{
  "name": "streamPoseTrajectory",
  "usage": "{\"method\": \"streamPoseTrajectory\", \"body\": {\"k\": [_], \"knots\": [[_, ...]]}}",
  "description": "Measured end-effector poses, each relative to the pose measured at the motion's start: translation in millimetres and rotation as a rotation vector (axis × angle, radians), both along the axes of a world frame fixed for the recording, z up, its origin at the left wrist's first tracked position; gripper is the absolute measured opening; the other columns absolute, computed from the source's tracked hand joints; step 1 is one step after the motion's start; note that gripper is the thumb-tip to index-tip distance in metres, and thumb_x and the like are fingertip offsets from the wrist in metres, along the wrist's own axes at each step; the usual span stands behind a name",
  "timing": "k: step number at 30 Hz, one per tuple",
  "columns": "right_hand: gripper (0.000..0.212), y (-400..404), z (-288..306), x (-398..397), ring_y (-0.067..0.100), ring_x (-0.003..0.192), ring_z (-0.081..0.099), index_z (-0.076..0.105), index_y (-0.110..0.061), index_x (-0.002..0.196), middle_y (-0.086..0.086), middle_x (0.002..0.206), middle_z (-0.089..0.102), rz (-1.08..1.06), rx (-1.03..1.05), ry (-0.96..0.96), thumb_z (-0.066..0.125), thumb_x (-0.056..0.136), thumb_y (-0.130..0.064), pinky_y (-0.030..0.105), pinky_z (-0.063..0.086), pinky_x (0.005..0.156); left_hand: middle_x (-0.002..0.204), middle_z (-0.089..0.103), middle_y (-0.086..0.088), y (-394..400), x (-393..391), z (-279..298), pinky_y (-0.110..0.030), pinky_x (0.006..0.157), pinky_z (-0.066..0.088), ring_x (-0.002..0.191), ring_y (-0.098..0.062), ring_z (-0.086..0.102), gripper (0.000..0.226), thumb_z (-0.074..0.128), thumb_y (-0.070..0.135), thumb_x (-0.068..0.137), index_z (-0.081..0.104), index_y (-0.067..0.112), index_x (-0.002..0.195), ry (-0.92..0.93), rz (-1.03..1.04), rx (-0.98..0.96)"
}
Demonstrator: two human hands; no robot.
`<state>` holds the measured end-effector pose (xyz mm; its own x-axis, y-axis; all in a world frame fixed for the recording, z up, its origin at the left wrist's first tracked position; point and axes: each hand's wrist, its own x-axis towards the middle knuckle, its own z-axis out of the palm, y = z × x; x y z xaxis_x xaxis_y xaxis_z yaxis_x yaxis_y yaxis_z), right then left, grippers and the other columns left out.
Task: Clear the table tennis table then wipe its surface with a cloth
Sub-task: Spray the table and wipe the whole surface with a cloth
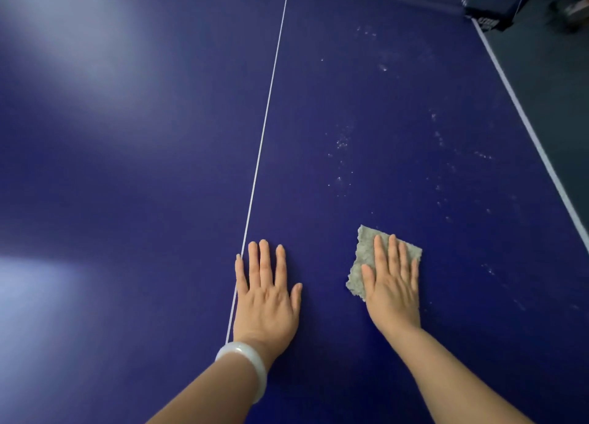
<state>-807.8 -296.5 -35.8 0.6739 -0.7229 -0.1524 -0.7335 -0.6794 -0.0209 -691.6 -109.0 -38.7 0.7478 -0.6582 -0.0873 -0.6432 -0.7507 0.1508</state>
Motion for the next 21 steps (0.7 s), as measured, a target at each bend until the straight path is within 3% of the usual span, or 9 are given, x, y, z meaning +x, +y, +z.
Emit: {"method": "streamPoseTrajectory", "body": {"k": [3,6,12,14,18,21], "knots": [[0.067,21.9,-1.1,6.7,0.027,0.150,0.009,0.012,-0.016,0.155,0.011,0.162,0.011,0.057,-0.013,-0.008,-0.002,0.099,-0.050,0.052,0.016,0.119,0.157,0.022,-0.023,0.7,-0.3,0.0,-0.058,0.116,0.017,0.148,-0.037,0.012,0.068,0.026,0.046,0.096,0.030,0.006,0.150,0.001,0.001,0.003],[0.061,24.2,-3.1,30.1,0.026,0.150,0.008,0.014,-0.016,0.155,0.011,0.162,0.011,0.269,-0.011,-0.022,0.012,0.101,-0.045,0.051,0.015,0.118,0.156,0.024,-0.022,-0.9,-0.3,-2.1,-0.058,0.116,0.019,0.148,-0.036,0.015,0.067,0.026,0.046,0.095,0.033,0.006,0.149,0.005,0.013,0.013],[0.066,-23.4,-1.0,106.5,0.019,0.150,-0.009,0.000,-0.022,0.155,0.002,0.163,-0.005,0.569,0.053,-0.011,0.002,0.095,-0.050,0.045,-0.003,0.120,0.155,0.028,-0.020,-1.2,1.0,-2.3,-0.055,0.117,0.016,0.147,-0.034,0.017,0.066,0.028,0.046,0.095,0.034,0.009,0.149,-0.012,0.017,0.023],[0.064,-58.8,-1.2,104.1,0.017,0.149,-0.012,-0.006,-0.026,0.154,-0.001,0.162,-0.011,0.435,0.042,0.006,0.000,0.096,-0.051,0.044,-0.006,0.121,0.156,0.028,-0.018,-1.0,0.9,-2.5,-0.054,0.117,0.015,0.148,-0.033,0.016,0.066,0.028,0.047,0.095,0.033,0.011,0.150,-0.013,0.022,0.022],[0.061,-120.2,2.0,50.8,0.021,0.150,-0.007,-0.006,-0.026,0.155,0.004,0.163,-0.007,-0.165,0.053,0.023,0.010,0.101,-0.048,0.049,-0.002,0.121,0.156,0.026,-0.017,-0.8,0.9,-1.7,-0.053,0.118,0.014,0.148,-0.033,0.013,0.066,0.027,0.048,0.096,0.031,0.012,0.151,-0.018,0.030,0.022],[0.062,-92.4,-0.2,32.1,0.026,0.150,0.000,0.002,-0.020,0.156,0.010,0.163,0.000,-0.345,0.027,-0.018,0.017,0.101,-0.045,0.053,0.004,0.119,0.156,0.028,-0.017,-1.1,1.1,-1.2,-0.053,0.118,0.013,0.148,-0.033,0.015,0.066,0.028,0.048,0.095,0.032,0.012,0.150,-0.028,0.038,0.013]]}}
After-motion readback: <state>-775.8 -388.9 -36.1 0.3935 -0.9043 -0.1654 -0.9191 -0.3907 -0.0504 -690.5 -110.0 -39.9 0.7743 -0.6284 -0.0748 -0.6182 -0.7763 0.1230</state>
